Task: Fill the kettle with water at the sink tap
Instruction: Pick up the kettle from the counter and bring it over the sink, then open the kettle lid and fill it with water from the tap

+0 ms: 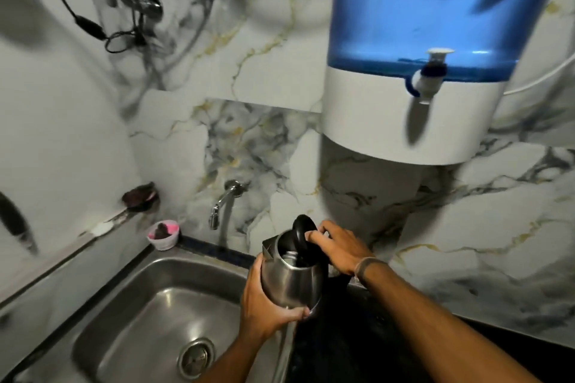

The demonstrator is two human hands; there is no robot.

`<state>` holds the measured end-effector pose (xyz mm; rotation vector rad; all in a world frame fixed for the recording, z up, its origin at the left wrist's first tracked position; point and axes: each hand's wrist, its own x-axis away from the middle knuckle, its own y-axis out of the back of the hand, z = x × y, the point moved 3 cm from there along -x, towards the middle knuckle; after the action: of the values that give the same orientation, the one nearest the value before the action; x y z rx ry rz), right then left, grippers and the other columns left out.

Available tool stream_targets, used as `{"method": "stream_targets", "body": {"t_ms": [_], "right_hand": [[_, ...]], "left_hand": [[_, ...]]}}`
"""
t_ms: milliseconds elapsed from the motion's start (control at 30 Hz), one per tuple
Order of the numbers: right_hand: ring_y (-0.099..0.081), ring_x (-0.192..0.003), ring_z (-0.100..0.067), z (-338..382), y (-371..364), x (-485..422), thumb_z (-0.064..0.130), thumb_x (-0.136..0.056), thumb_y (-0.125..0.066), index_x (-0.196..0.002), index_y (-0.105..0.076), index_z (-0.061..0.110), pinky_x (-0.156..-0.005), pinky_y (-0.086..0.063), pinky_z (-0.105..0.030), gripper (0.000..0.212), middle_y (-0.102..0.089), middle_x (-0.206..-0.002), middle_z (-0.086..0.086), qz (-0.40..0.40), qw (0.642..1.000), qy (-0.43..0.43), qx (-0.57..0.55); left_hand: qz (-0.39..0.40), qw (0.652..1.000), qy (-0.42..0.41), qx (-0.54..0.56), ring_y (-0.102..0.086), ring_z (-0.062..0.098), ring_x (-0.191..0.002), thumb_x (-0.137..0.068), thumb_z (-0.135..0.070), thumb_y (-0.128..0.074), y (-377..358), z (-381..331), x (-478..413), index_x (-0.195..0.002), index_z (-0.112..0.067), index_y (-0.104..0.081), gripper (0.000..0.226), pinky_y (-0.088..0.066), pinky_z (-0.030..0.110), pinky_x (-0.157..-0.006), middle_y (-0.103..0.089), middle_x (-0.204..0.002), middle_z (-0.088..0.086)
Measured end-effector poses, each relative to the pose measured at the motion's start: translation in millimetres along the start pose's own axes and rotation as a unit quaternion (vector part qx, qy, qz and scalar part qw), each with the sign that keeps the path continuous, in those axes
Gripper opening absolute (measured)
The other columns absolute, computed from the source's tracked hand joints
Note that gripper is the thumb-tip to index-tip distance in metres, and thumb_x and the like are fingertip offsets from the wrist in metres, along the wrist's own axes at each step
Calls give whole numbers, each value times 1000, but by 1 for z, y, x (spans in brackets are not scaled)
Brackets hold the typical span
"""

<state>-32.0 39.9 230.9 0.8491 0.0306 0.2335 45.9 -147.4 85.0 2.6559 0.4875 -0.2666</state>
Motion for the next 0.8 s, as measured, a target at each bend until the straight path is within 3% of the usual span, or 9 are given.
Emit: {"method": "stream_targets", "body": {"t_ms": [67,167,267,333,467,533,633,733,800], "right_hand": [[-64,-84,-25,16,-16,-3,85,-71,-43,-85,-56,30,-76,-47,-43,59,-69,-88,1,23,1000,-3,6],[-70,-96,-31,30,-44,-11,82,-71,-41,-90,-63,29,-94,-54,-53,61,-74,-99,-3,48,998,-14,-31],[-72,-102,-33,36,-83,-25,75,-79,-44,-100,-69,21,-103,-56,-56,63,-78,-109,-7,60,990,-28,-124],[-75,-101,-33,41,-113,-37,71,-84,-47,-97,-69,19,-100,-60,-52,59,-80,-111,-10,59,978,-50,-194],[-79,-89,-13,48,-163,-53,70,-83,-57,-88,-76,30,-84,-64,-36,44,-83,-91,6,46,954,-69,-288],[-77,-81,-9,54,-188,-61,69,-79,-58,-81,-78,31,-75,-60,-29,43,-82,-82,8,26,949,-68,-306],[-73,-75,-4,62,-213,-67,63,-76,-58,-75,-79,29,-79,-55,-36,40,-79,-76,9,13,945,-62,-322],[-77,-83,-6,67,-236,-78,63,-76,-57,-80,-83,28,-79,-58,-30,43,-84,-86,4,8,944,-71,-323],[-76,-87,-9,68,-250,-86,64,-74,-55,-80,-83,27,-77,-58,-24,47,-84,-89,2,0,944,-77,-320]], "left_hand": [[-6,1000,4,1,-49,15,-150,-30,-64,-108,22,13,-3,-168,-36,-25,163,-49,41,-119,-49,-164,-9],[-3,1000,16,7,-46,16,-153,-30,-62,-108,52,39,-8,-169,-34,-26,163,-47,44,-122,-47,-167,-6],[-3,1000,24,8,-49,3,-146,-30,-59,-108,80,69,-13,-163,-53,-24,158,-49,33,-115,-49,-159,-24],[-6,999,36,17,-48,-8,-138,-28,-61,-108,101,89,-18,-155,-69,-16,157,-46,24,-108,-43,-152,-39],[13,999,45,26,-41,-32,-127,-28,-56,-109,130,122,-28,-148,-79,-15,154,-39,2,-97,-44,-144,-44],[37,997,59,40,-43,-26,-130,-29,-54,-110,145,142,-36,-153,-70,-18,155,-38,4,-101,-44,-149,-38],[70,994,75,49,-46,-4,-139,-31,-51,-110,157,162,-44,-164,-48,-22,160,-40,20,-108,-48,-155,-24],[106,990,72,56,-45,-16,-134,-31,-53,-111,166,192,-57,-159,-55,-20,156,-38,7,-105,-42,-151,-39],[138,987,73,44,-43,-12,-139,-31,-60,-110,171,213,-63,-164,-49,-19,161,-39,13,-112,-37,-153,-41]]}}
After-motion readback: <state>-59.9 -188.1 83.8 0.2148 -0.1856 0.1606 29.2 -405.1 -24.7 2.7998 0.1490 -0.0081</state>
